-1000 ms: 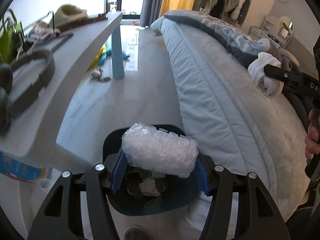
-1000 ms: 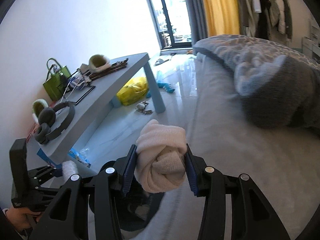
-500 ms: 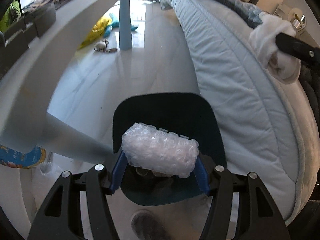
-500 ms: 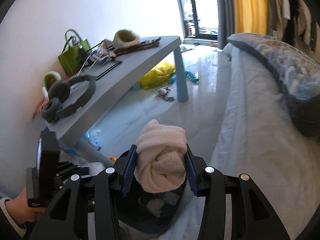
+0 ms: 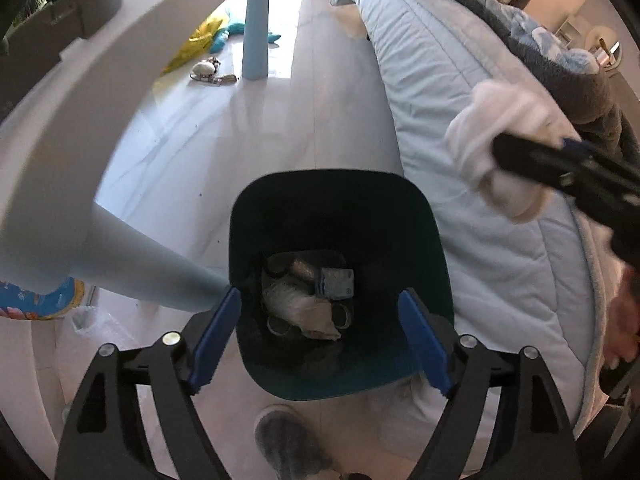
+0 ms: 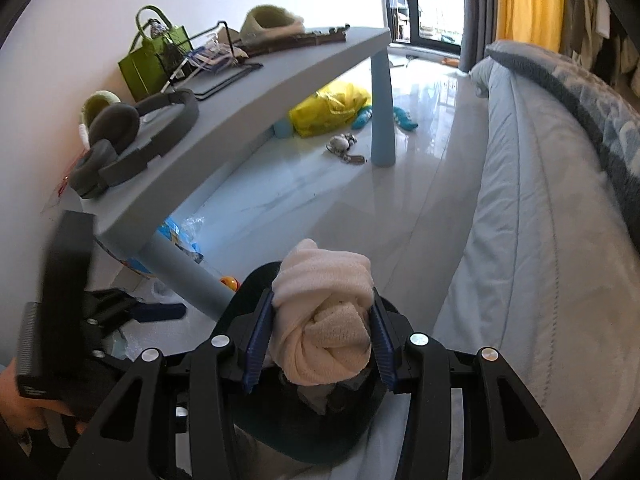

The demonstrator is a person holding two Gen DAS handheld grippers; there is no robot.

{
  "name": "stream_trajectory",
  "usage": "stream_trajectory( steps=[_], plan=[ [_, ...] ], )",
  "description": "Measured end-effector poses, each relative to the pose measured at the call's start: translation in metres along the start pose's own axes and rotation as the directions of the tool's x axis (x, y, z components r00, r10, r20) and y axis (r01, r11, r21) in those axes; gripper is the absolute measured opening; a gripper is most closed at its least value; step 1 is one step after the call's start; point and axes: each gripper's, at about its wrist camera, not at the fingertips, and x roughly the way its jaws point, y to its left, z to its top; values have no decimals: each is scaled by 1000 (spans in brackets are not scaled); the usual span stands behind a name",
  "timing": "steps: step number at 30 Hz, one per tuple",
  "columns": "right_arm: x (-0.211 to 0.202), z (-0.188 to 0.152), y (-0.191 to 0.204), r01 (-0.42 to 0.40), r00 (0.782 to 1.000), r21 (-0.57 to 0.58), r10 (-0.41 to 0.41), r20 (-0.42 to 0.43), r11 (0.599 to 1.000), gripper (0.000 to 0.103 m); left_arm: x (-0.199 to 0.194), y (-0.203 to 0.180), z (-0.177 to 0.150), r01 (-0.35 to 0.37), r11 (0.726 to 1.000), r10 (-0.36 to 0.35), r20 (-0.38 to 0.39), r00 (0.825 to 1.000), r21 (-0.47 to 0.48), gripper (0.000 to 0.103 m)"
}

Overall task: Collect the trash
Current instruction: 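Open the left tool dropping the bubble wrap while the right tool releases the sock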

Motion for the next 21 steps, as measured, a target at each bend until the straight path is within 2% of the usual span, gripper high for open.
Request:
stream_trajectory(
  steps=[5,9,14,21],
  plan=[
    [17,-3,-2,-5,999,9,5,-49,1000,46,-26,1,3,2,1000,-3,87,996,6,84],
    [32,-7,-2,-8,997,27,10,-72,1000,46,-48,8,5,34,999,-27,151,988,-41,82],
    [53,-16,-1,-12,992,43,17,-123,999,46,-79,7,11,31,998,-16,261,965,-55,78],
    [83,-33,13,-2,977,-4,1,-212,1000,46,-104,7,13,59,997,-39,342,939,-47,69]
  ],
)
